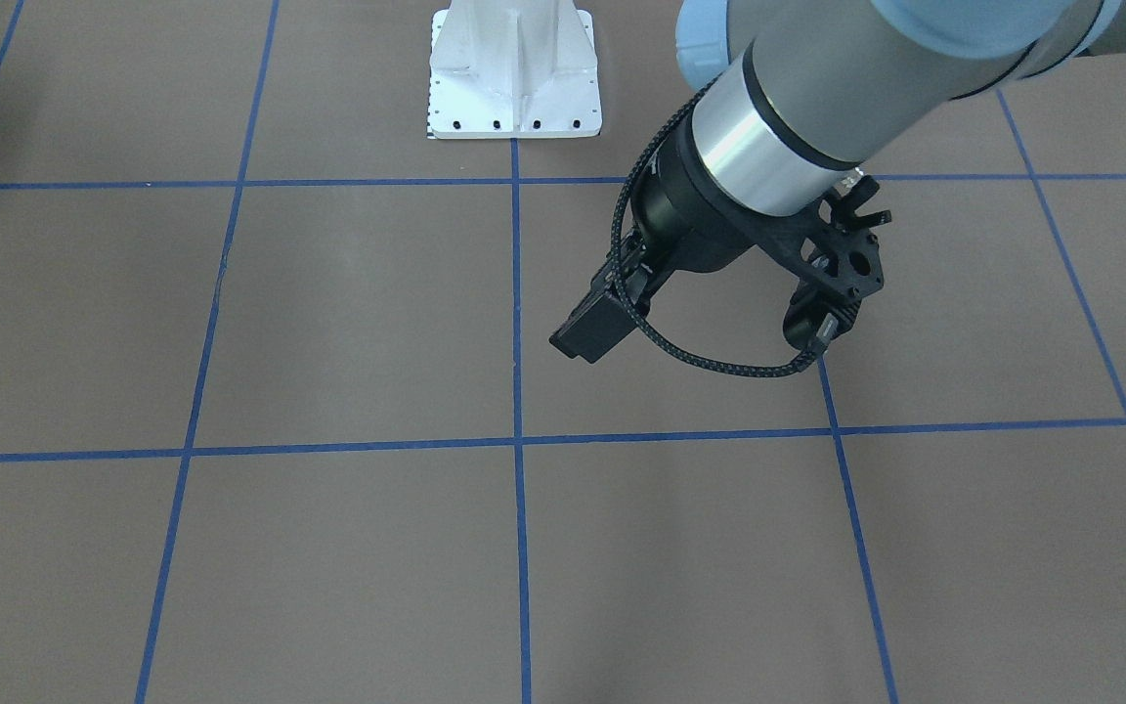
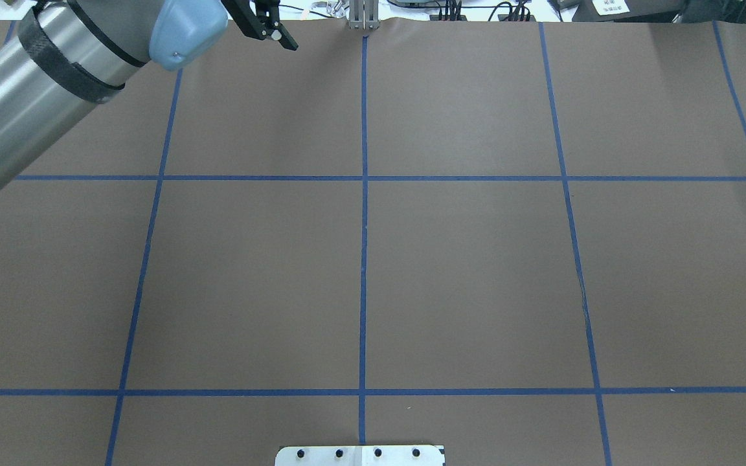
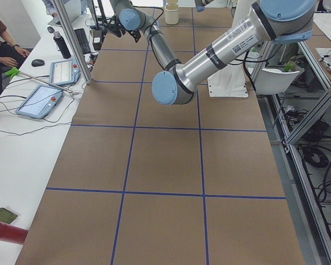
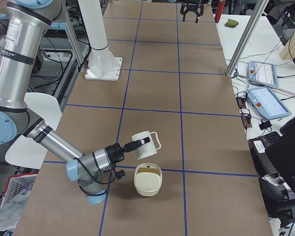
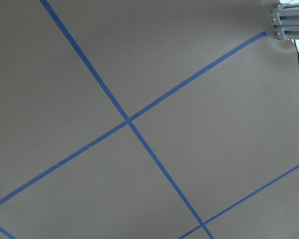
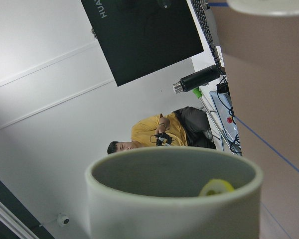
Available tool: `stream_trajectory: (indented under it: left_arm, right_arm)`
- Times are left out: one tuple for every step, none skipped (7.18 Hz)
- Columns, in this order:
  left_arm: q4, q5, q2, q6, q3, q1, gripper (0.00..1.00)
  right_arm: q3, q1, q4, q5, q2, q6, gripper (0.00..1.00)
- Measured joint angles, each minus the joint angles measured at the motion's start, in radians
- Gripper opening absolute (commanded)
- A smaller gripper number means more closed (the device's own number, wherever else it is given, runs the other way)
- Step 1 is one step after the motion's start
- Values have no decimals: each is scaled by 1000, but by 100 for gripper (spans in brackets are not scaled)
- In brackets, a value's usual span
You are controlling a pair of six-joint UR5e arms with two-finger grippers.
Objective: Left arm hands cup to right arm to dump lemon
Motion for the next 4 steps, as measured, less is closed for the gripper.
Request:
stream_trajectory:
  left_arm:
    - [0, 0, 0, 0, 1, 0, 100]
    - [0, 0, 0, 0, 1, 0, 100]
    - [0, 0, 0, 0, 0, 0, 100]
    - [0, 0, 0, 0, 0, -1, 100]
  right_arm:
    - [0, 13, 1, 0, 2, 27, 0]
    - [1, 22, 1, 1, 4, 51, 0]
    - [1, 26, 1, 1, 5, 67, 0]
    - [1, 28, 2, 1, 6, 75, 0]
